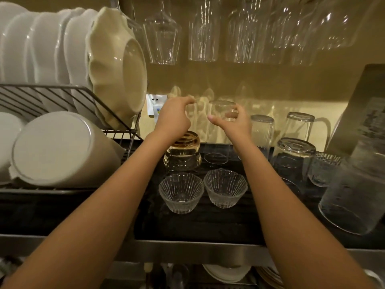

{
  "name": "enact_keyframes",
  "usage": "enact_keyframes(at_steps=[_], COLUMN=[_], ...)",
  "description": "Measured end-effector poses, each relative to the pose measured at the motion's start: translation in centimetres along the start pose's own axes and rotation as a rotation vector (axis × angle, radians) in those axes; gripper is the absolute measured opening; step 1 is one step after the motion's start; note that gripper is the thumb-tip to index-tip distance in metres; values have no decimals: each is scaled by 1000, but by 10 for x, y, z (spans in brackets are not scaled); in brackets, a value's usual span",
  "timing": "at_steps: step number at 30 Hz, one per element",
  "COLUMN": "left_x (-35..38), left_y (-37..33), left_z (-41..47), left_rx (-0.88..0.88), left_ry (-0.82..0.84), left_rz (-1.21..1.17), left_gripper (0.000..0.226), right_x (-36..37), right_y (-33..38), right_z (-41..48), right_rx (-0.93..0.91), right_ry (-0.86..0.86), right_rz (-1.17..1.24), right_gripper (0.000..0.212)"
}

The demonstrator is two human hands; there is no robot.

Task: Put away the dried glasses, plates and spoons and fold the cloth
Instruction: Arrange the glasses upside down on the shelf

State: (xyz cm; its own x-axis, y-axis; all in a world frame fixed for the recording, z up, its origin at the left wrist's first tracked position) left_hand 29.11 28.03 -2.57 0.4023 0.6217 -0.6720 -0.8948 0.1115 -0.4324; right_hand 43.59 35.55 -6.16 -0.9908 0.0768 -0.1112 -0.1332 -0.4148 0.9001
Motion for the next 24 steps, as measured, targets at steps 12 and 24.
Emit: enact_keyframes(at_steps=[12, 24], left_x=[2, -2], left_y=[2, -12], left_z=[3, -2], left_rx=[16, 9], left_ry=[-8, 123], left_rz=[35, 79], left_gripper=[66, 64], right_x=[6, -1], right_y=[2, 15], right_z=[3, -7], right_rx=[46, 140], right_ry=[64, 95], right_rz=[-78, -165], right_gripper=[86, 73])
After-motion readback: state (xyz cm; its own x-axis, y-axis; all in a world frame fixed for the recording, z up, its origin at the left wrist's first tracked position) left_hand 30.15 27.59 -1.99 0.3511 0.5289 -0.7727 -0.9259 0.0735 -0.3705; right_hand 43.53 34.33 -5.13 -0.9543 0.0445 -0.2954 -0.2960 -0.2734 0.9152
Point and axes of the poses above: each hand's wrist, its own z-axis towards the middle knuckle, its own x-axis out of the palm, y = z × x, the point moved 3 cm from there along z, towards the middle knuckle, and after that the axes turned 4 degrees about z, right-handed, at the moved point
